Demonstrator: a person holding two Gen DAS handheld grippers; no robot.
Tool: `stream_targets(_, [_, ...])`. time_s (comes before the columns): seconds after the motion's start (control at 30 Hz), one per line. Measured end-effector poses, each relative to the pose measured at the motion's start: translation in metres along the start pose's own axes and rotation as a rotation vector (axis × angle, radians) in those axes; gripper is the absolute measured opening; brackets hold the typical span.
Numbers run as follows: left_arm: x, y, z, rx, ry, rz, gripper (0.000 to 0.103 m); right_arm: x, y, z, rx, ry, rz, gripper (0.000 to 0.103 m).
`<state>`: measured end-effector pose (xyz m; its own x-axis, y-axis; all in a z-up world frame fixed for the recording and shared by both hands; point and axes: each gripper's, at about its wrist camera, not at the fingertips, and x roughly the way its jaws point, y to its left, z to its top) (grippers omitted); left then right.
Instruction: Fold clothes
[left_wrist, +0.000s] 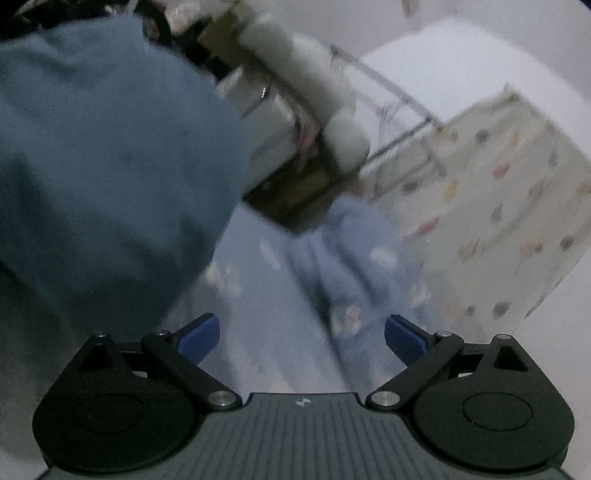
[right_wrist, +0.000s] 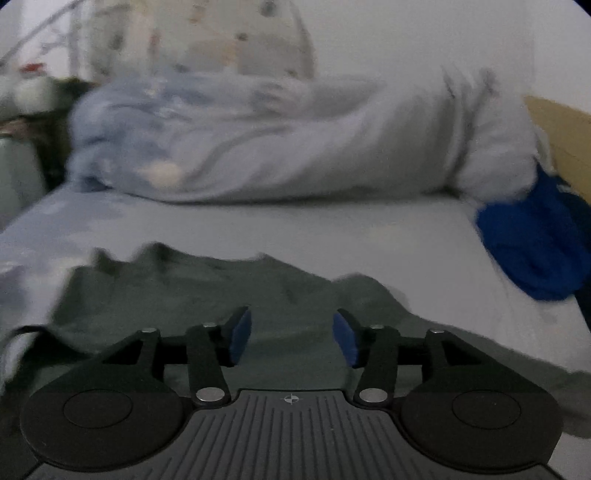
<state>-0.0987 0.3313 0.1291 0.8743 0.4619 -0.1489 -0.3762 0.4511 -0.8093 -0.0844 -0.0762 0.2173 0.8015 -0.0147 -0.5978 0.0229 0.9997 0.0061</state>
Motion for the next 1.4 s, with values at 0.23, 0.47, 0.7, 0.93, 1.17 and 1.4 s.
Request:
stream_targets(0.23, [-0.051, -0.006, 0.055, 0.048, -0.268, -0.168, 0.103, -0.085, 0.041, 0.049, -0.172, -0.069, 0.042, 0.061])
stream_targets(0.47, [-0.018, 0.005, 0.067, 0.039, -0.105, -0.008, 0.103, -0.133, 0.082, 0.080, -0.195, -0.166, 0.142, 0.082])
stream_targets(0.7, [0.056, 0.022, 0.021, -0.031, 0.438, -0.124, 0.103, -0.121, 0.134, 0.099, -0.203, -0.188, 0.256, 0.084])
stream_targets(0.93, [0.105, 0.016, -0.051, 0.158, 0.733, -0.003, 0.103, 0.002, 0.201, 0.111, -0.196, -0.021, 0.336, 0.084])
stream_targets(1.17, [0.134, 0.027, -0.083, 0.175, 0.809, 0.098, 0.102, 0.138, 0.237, 0.114, -0.207, 0.176, 0.340, 0.084])
stream_targets(1.4, [0.126, 0.020, -0.093, 0.225, 0.840, 0.050, 0.085, 0.209, 0.260, 0.111, -0.227, 0.262, 0.349, 0.082])
